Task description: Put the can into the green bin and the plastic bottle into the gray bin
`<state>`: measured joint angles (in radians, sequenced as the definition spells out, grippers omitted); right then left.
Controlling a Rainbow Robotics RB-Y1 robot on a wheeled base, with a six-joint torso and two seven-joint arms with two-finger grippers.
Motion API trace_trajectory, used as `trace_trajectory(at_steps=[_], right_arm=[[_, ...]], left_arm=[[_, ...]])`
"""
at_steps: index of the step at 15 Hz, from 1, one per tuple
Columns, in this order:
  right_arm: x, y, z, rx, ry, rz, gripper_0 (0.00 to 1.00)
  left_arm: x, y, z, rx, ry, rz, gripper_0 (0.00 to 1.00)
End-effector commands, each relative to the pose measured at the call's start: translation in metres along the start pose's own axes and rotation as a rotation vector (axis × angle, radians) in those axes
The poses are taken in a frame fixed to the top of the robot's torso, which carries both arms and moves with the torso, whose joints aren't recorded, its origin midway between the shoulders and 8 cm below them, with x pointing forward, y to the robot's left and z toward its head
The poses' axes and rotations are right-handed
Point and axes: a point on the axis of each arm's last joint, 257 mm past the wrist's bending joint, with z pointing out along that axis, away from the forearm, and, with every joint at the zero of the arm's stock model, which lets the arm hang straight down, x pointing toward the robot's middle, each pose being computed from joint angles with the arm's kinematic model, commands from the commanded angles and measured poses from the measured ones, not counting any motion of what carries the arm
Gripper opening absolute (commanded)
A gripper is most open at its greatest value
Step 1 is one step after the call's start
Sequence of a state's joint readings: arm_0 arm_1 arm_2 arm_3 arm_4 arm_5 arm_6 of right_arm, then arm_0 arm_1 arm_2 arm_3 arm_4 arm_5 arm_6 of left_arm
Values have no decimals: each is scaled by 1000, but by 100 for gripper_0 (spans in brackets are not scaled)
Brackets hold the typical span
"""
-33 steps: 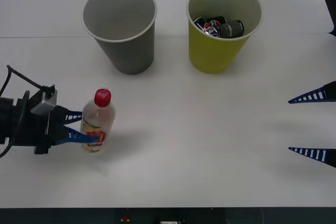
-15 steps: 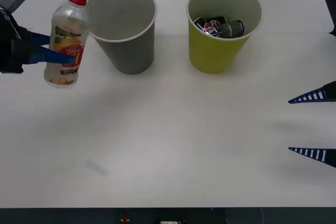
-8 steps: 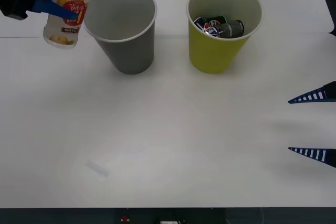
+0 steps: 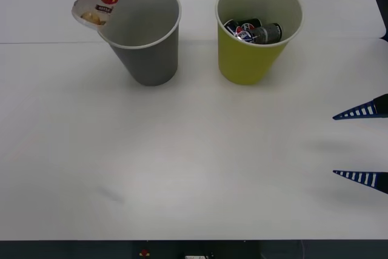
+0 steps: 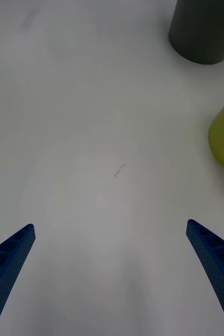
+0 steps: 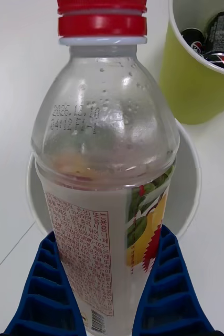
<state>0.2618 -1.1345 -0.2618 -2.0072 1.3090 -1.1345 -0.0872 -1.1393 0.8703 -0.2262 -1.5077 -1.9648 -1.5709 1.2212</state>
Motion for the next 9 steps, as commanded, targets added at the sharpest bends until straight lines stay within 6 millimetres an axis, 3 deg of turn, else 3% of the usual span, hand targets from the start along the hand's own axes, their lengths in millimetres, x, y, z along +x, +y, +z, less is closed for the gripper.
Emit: trace_trajectory(at_steps=[1, 7, 8, 9], right_arm=[[0, 0, 0, 0, 0, 0, 100], [0, 0, 0, 0, 0, 0, 100], [0, 0, 0, 0, 0, 0, 100], [0, 0, 0, 0, 0, 0, 100]], left_arm=[[-11, 1, 19, 7, 34, -19, 0], [-25, -2, 38, 14, 46, -10, 0], [-25, -2, 38, 15, 46, 5, 11], [-24, -2, 39, 15, 48, 19, 38]])
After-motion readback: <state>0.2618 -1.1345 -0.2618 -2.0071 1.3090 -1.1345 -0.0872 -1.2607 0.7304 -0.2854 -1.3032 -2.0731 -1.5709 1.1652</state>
